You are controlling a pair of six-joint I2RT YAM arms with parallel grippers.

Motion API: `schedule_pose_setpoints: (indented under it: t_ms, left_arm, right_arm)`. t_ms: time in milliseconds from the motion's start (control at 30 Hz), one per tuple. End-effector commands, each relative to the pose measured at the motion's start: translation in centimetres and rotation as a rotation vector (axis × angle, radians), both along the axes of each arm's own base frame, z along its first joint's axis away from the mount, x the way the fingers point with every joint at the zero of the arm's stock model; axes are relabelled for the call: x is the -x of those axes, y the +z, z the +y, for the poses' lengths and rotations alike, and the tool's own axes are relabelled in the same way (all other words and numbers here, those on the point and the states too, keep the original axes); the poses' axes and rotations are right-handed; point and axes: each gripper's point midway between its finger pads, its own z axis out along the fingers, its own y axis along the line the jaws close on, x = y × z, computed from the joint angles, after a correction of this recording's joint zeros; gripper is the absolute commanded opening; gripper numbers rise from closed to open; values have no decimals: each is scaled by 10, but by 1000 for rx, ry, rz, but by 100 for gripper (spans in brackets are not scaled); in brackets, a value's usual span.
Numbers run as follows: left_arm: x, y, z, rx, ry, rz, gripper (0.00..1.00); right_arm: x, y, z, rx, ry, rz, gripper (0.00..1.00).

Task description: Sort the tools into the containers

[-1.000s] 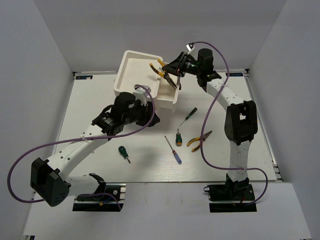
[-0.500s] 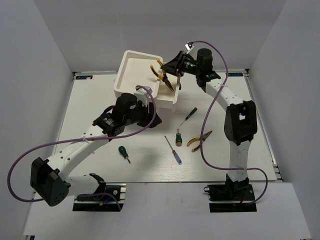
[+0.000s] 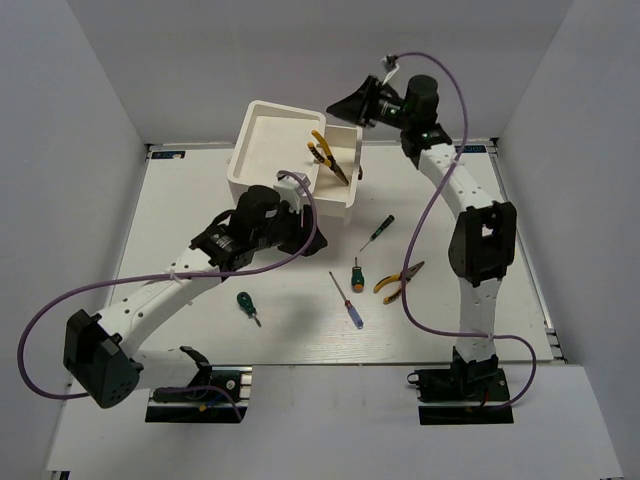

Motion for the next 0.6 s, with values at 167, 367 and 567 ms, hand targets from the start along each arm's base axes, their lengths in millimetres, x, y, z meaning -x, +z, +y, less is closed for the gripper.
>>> schedule_pose_setpoints:
  t_ms: [167, 367, 567]
  left_arm:
    - [-2, 14, -9, 8, -20, -37, 48]
    - [0, 12, -8, 14, -16, -32, 45]
    - [1, 15, -2, 8, 0, -39, 51]
  right_arm:
    - [-10, 33, -60, 364, -119, -486, 52]
    - [4, -1, -55, 466, 88, -476, 0]
    - [14, -26, -32, 548, 144, -556, 42]
